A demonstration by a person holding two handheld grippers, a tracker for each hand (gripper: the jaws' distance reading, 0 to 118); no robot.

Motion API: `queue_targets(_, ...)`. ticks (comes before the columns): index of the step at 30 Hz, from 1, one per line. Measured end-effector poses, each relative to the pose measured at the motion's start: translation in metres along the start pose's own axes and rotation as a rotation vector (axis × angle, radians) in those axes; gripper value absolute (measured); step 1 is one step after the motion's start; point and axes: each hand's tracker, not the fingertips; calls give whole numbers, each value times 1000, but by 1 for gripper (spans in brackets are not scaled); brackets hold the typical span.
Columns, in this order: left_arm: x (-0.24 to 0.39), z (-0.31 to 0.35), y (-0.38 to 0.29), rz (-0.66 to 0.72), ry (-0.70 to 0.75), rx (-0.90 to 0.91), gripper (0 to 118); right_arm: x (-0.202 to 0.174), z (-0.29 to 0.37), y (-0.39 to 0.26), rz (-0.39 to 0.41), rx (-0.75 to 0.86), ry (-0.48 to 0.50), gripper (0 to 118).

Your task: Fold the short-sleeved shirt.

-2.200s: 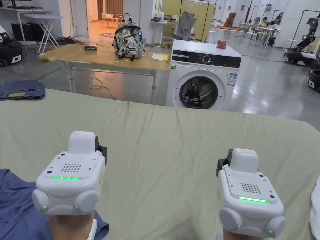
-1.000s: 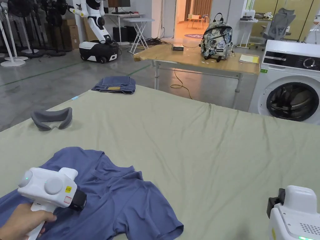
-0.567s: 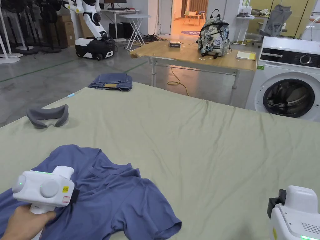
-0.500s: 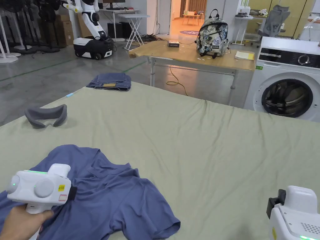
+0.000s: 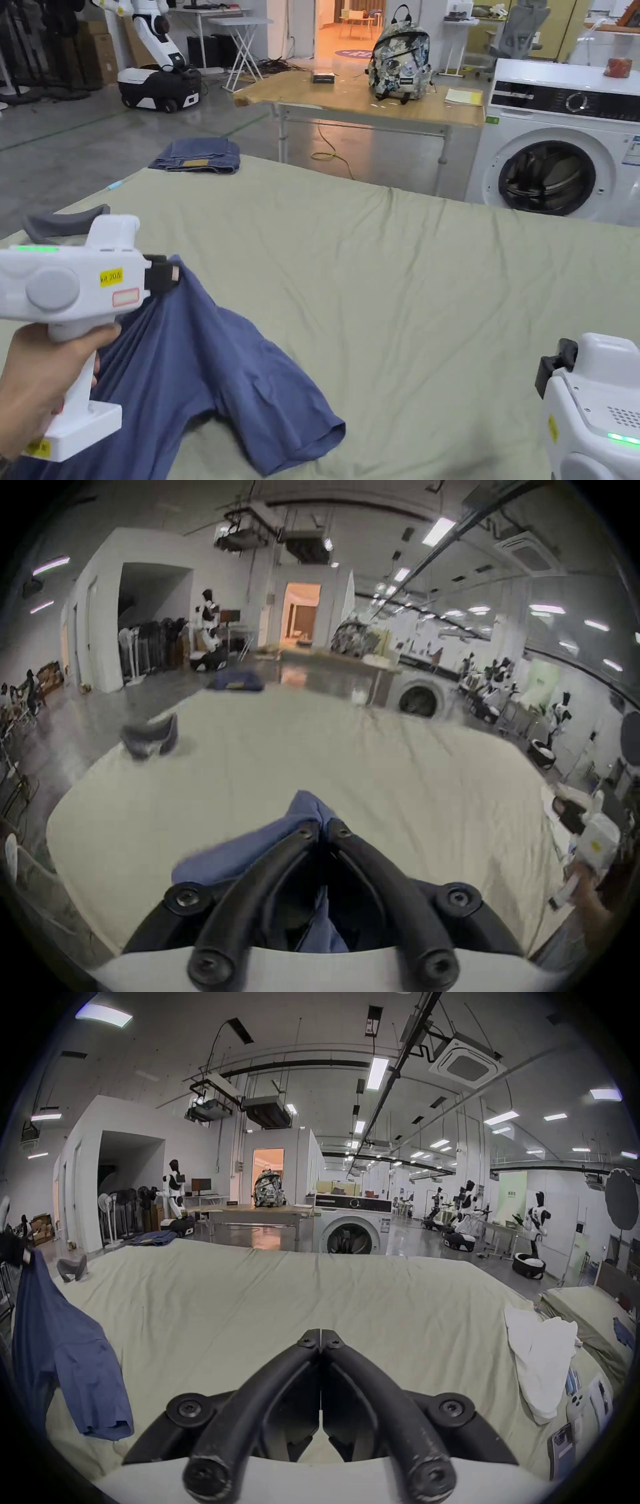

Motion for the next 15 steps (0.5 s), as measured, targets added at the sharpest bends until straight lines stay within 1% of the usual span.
queue_targets(2, 21, 4, 21, -15, -58, 39, 0, 5, 5, 5, 0, 15, -7, 0)
queue_targets(4, 50, 5, 41, -81, -85, 76, 0, 11, 10, 9, -1, 26, -14, 0)
queue_targets(7, 90, 5, 65, -102, -183, 120, 0, 23, 17, 14, -11, 41, -31, 0)
queue_targets(11, 152, -2, 83, -159, -293, 131, 0, 42, 28, 18, -20, 58, -60, 0)
queue_targets(15, 224, -12, 83, -197, -417, 136, 0, 66, 40, 20, -36, 71, -103, 0)
